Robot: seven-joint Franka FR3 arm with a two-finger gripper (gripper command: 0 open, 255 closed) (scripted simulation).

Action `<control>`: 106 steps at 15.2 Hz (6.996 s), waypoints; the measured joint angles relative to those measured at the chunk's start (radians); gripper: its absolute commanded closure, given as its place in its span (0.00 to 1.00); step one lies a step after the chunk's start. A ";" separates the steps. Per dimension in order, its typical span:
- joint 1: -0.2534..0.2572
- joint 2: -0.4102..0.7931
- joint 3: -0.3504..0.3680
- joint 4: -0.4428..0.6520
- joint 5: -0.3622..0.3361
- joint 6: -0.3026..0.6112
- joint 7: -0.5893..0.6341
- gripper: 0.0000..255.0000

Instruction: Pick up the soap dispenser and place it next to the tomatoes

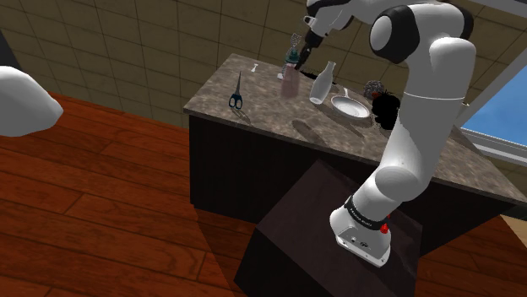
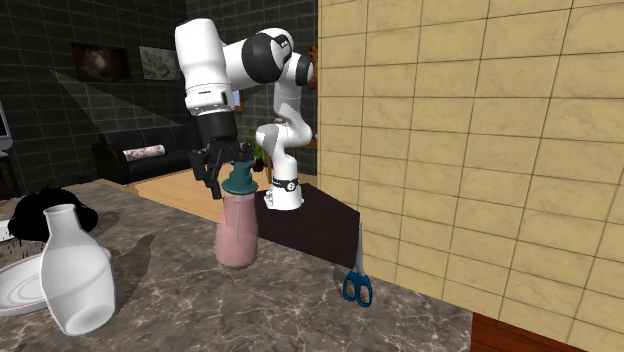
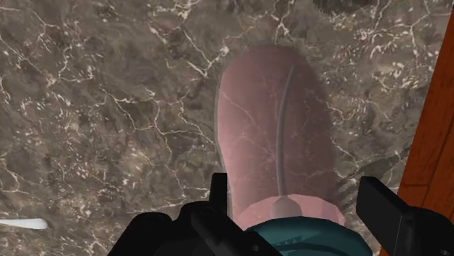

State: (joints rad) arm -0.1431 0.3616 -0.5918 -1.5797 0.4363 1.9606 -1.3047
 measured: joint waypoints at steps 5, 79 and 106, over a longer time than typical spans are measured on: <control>-0.001 -0.012 -0.005 0.049 -0.014 -0.056 0.020 1.00; -0.954 0.221 -0.169 0.828 0.207 -0.827 -0.686 1.00; -0.684 0.064 -0.231 0.173 0.078 -0.368 -0.813 1.00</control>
State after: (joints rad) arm -0.8273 0.4253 -0.8224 -1.4068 0.5142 1.5930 -2.1182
